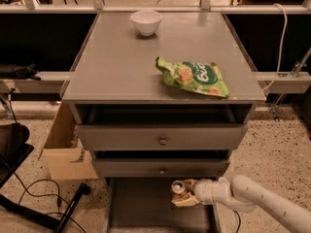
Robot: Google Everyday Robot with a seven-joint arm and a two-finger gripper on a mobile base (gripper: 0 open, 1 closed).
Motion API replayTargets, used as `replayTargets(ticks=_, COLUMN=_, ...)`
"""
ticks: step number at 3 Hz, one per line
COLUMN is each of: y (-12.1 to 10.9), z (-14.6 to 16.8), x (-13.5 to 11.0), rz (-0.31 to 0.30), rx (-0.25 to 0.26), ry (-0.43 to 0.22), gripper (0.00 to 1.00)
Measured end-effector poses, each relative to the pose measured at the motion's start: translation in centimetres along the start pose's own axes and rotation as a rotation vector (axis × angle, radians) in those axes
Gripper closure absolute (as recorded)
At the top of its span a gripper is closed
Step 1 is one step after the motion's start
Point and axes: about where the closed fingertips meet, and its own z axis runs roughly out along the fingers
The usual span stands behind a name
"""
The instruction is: Place orange can into bottom drawer
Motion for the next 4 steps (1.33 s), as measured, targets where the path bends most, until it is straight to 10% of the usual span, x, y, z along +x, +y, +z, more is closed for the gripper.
replayTargets(ticks=4, y=8.2, z=18.0, x=10.7, rz=-0.028, rx=-0.180, ry=-0.082, gripper=1.00)
